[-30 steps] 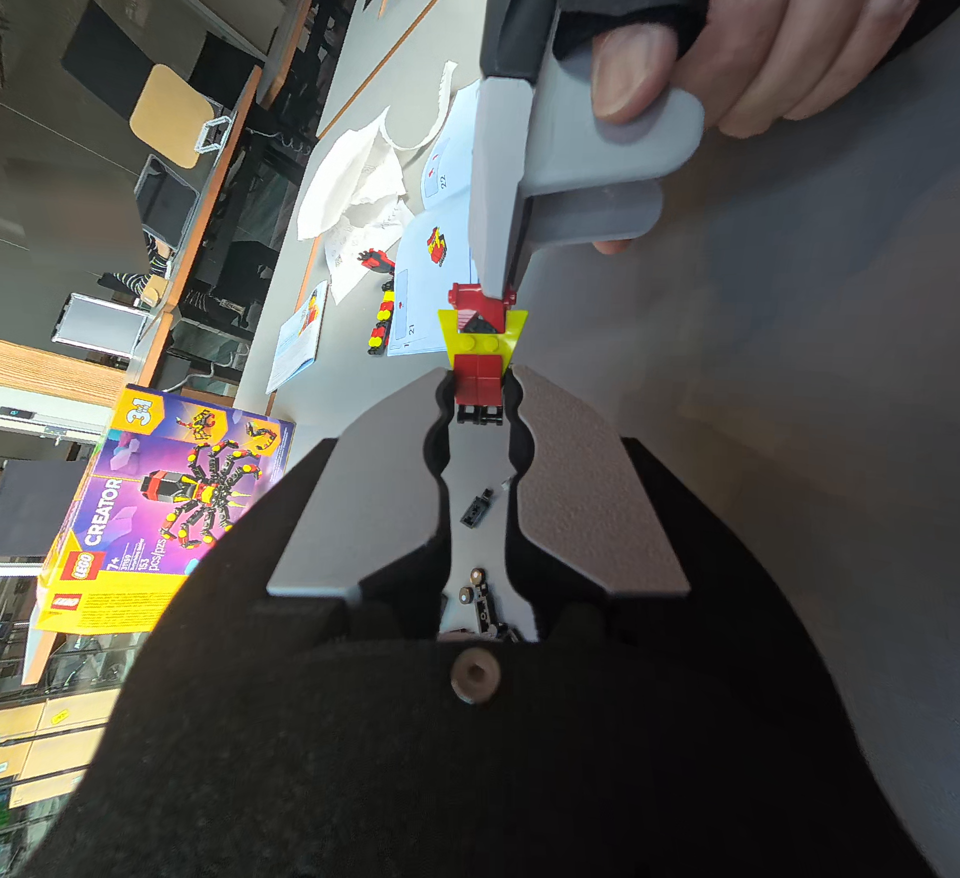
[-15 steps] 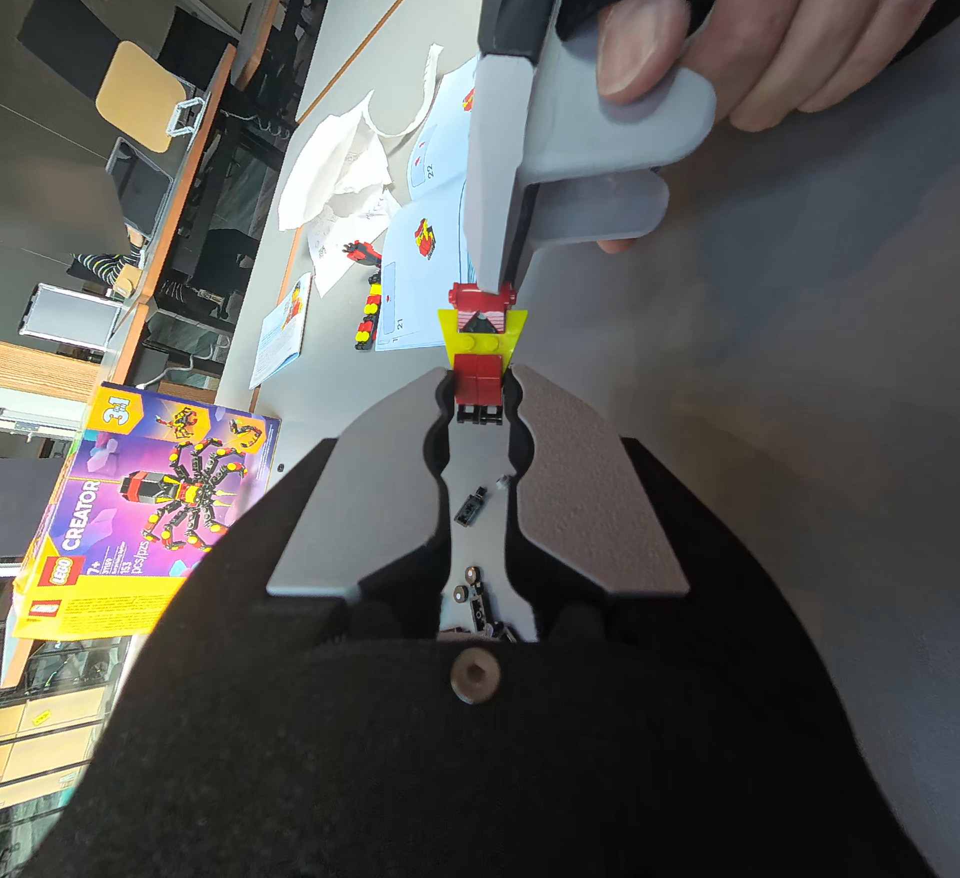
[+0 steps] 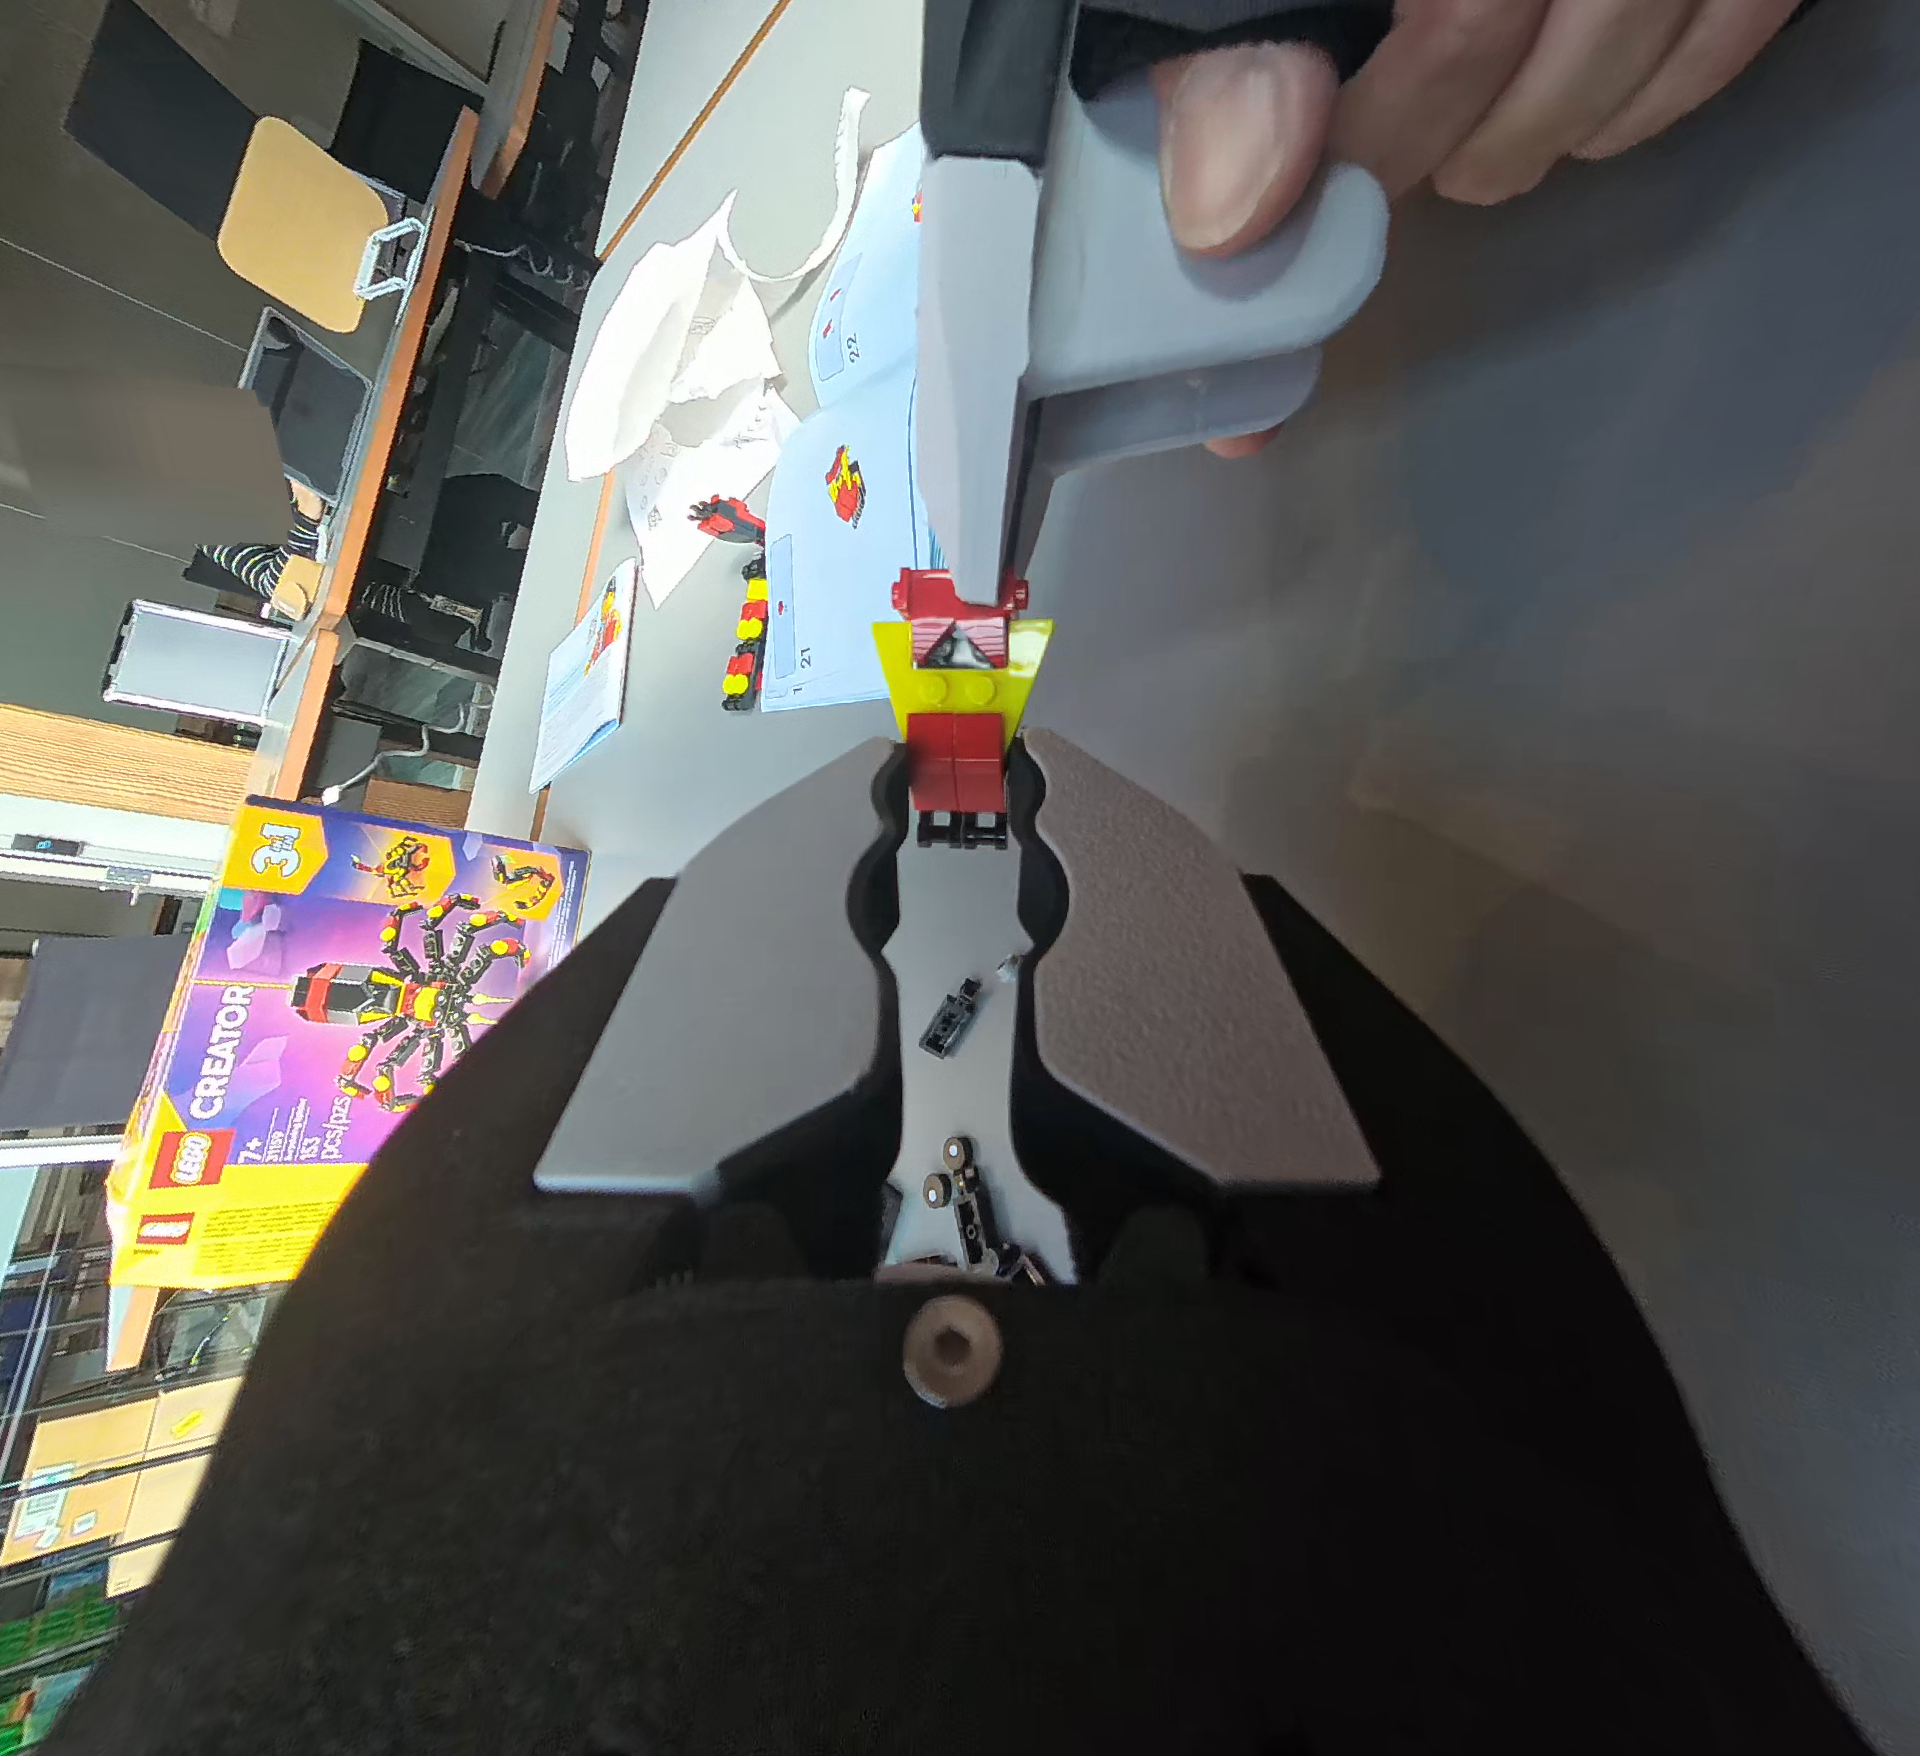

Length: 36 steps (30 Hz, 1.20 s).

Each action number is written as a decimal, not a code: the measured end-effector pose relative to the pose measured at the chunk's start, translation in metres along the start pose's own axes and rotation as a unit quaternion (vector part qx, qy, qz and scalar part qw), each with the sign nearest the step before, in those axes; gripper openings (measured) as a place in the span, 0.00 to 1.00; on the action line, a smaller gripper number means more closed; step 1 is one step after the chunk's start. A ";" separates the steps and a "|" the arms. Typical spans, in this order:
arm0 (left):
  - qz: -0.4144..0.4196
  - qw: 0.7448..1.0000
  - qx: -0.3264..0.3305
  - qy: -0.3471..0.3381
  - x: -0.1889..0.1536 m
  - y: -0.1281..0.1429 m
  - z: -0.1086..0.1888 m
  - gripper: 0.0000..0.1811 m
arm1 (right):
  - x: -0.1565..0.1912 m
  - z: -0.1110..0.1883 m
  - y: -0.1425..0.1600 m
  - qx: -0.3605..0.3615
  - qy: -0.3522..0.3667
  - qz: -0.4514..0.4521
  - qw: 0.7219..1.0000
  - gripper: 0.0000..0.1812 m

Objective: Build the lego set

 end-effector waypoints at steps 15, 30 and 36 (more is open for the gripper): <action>0.019 0.998 -0.047 0.036 -0.004 0.000 0.002 0.10 | -0.003 0.004 0.005 -0.027 -0.090 -0.070 0.993 0.06; 0.048 0.995 -0.042 0.071 -0.003 0.009 -0.006 0.09 | -0.003 0.008 0.010 -0.004 -0.053 -0.059 0.997 0.16; 0.095 0.985 -0.032 0.141 0.000 0.003 -0.013 0.10 | -0.011 0.070 0.005 -0.026 0.083 0.033 0.996 0.12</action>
Point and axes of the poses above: each gripper's, where its closed fingertips meet, z back along the fingers, y out of its underside, x = y × z across the jaws, the point moved 4 cm from there along z, back along the fingers, and after that the axes turned 12 degrees about x, right-handed, at the moved point
